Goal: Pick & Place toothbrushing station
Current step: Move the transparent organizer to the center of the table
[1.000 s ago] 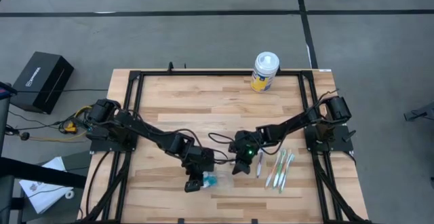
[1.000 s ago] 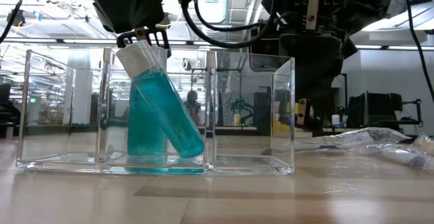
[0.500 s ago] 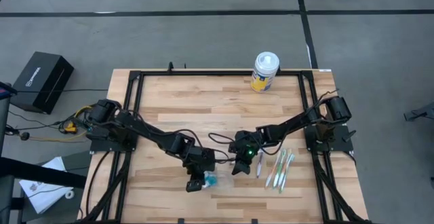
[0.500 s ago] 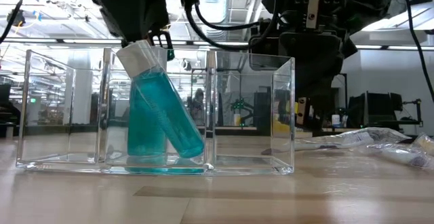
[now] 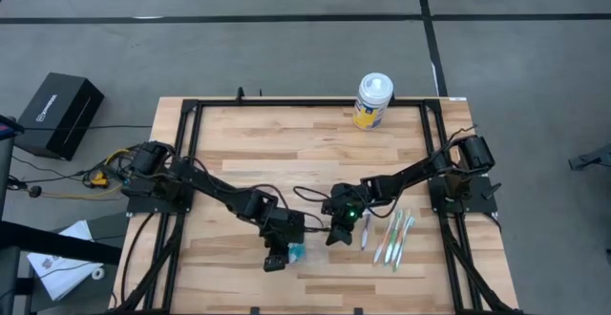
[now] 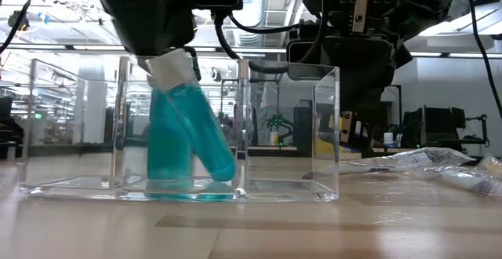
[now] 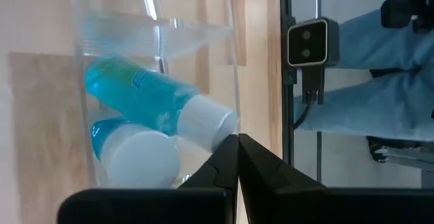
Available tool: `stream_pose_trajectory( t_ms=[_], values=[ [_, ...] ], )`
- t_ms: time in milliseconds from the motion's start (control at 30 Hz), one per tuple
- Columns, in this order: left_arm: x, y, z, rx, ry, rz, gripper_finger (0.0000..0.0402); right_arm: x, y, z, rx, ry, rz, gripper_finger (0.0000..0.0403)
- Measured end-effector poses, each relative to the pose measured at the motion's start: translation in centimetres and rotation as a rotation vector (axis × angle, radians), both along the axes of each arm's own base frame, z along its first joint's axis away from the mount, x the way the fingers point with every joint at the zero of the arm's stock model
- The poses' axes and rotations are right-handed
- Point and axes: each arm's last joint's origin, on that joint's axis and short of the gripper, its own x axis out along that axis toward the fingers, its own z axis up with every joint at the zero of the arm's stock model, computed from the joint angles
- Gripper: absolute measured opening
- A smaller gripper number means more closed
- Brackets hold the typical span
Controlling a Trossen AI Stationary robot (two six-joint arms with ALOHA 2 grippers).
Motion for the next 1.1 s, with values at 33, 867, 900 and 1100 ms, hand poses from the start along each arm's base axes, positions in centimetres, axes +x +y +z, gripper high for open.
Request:
stream_pose_trajectory(
  t_ms=[33,867,900,1100],
  values=[
    [0.1,0.2,0.0,-0.001,-0.006,0.005,0.0003,0.0,0.0,0.0,-0.001,-0.001,0.000,0.0000],
    [1.4,3.8,0.1,0.010,-0.049,0.088,0.0003,0.1,0.0,0.1,0.003,-0.016,0.002,0.0000],
    [1.5,4.0,0.1,0.011,-0.050,0.095,0.0003,0.1,0.0,0.1,0.004,-0.017,0.001,0.0000],
    [1.9,5.7,0.1,0.018,-0.049,0.148,0.0003,0.2,0.0,0.2,0.008,-0.029,-0.001,0.0000]
  ],
)
